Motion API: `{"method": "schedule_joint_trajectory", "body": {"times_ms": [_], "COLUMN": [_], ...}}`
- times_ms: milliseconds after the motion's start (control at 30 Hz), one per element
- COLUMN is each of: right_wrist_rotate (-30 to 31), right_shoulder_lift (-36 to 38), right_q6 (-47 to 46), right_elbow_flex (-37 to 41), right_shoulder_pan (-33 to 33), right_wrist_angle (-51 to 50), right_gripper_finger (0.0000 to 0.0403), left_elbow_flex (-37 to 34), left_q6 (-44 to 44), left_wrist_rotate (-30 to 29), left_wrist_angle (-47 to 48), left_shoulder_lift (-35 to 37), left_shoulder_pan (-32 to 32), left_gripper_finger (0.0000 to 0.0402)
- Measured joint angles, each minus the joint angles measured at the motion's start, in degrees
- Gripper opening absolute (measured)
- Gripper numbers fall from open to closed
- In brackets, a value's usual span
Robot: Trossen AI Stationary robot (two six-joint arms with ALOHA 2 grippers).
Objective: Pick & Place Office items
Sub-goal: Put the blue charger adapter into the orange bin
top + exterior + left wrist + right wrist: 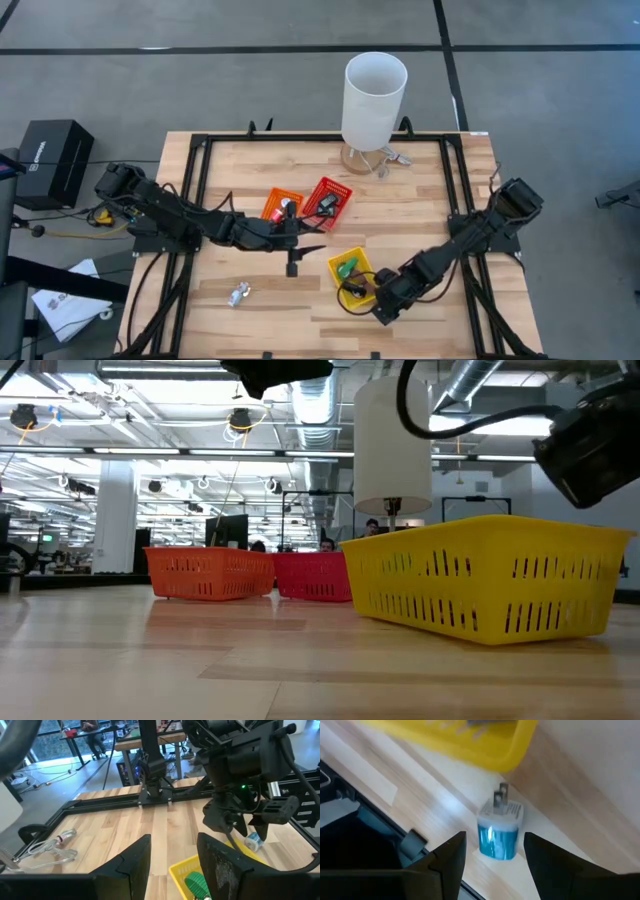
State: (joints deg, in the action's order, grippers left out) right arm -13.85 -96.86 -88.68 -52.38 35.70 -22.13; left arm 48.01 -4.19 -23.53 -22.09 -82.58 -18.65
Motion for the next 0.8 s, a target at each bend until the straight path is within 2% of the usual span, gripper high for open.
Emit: {"method": "schedule_joint_trajectory", "body": {"times_ms": [333, 800], "right_wrist_rotate": [3.19, 3.46], "right_shoulder_lift": [0.0, 0.0], "right_q6": [0.18, 0.77], "right_elbow_flex": [0.0, 0.0], "right_shoulder_pan": [1.49, 1.47], "right_wrist_angle": [-0.11, -1.62], "right_gripper_finger": [0.0191, 0.0191], "left_elbow_flex": [0.0, 0.0], "left_q6": [0.0, 0.07], "left_wrist_rotate": [0.0, 0.0], "left_wrist_angle": [-0.04, -0.09], "left_shoulder_lift": [0.0, 0.02], "left_shoulder_pan": [0.0, 0.0], "left_gripper_finger": [0.0154, 0.0154]}}
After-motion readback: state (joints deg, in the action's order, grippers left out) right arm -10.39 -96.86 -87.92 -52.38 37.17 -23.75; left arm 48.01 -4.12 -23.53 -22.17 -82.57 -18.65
